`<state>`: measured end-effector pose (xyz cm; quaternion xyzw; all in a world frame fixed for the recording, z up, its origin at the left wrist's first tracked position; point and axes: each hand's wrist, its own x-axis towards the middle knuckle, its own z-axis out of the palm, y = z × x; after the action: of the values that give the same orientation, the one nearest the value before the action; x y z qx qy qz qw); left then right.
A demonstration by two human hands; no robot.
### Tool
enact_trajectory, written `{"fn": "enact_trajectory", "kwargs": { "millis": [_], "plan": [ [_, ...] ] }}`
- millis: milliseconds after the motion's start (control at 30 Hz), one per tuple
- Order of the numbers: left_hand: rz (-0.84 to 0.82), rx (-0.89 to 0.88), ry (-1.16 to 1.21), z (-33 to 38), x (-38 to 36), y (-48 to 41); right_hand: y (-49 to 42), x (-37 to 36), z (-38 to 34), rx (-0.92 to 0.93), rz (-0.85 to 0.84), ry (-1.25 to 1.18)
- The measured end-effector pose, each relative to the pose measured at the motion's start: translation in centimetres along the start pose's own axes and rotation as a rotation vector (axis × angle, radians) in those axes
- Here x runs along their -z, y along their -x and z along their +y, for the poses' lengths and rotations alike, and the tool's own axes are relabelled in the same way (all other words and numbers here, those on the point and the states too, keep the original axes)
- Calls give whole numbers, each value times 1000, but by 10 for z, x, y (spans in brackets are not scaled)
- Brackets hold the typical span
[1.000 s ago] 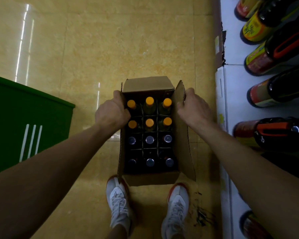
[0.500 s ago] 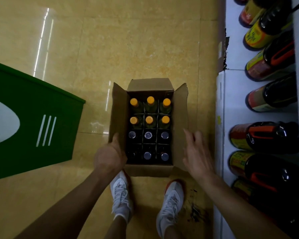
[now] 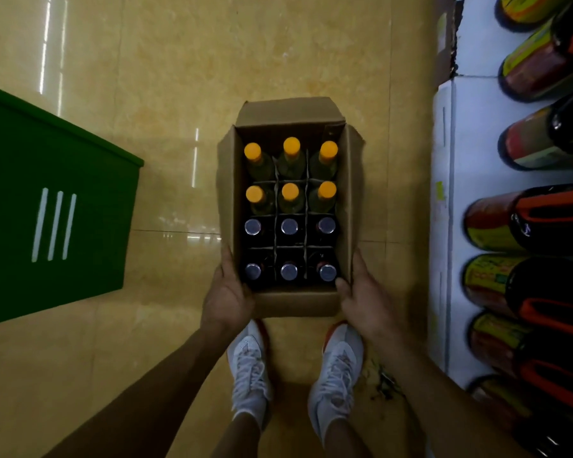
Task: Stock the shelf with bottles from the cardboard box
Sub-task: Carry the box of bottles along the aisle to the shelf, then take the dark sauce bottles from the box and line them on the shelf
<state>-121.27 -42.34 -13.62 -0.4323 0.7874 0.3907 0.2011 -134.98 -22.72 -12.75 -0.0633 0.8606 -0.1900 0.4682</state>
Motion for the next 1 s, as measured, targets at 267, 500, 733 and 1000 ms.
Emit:
{"fn": "enact_trajectory", "kwargs": {
  "millis": [267, 500, 733, 1000],
  "plan": [
    [-214, 105, 168, -19, 22, -21, -12, 1, -11, -135, 9, -32],
    [54, -105, -269, 11, 11, 35, 39, 4, -20, 184, 227, 304],
    [25, -414, -380, 19, -27, 53, 16, -3, -14, 316, 64, 364],
    [139, -577, -276, 32, -34, 20, -19, 4, -28, 406, 64, 754]
  ]
}}
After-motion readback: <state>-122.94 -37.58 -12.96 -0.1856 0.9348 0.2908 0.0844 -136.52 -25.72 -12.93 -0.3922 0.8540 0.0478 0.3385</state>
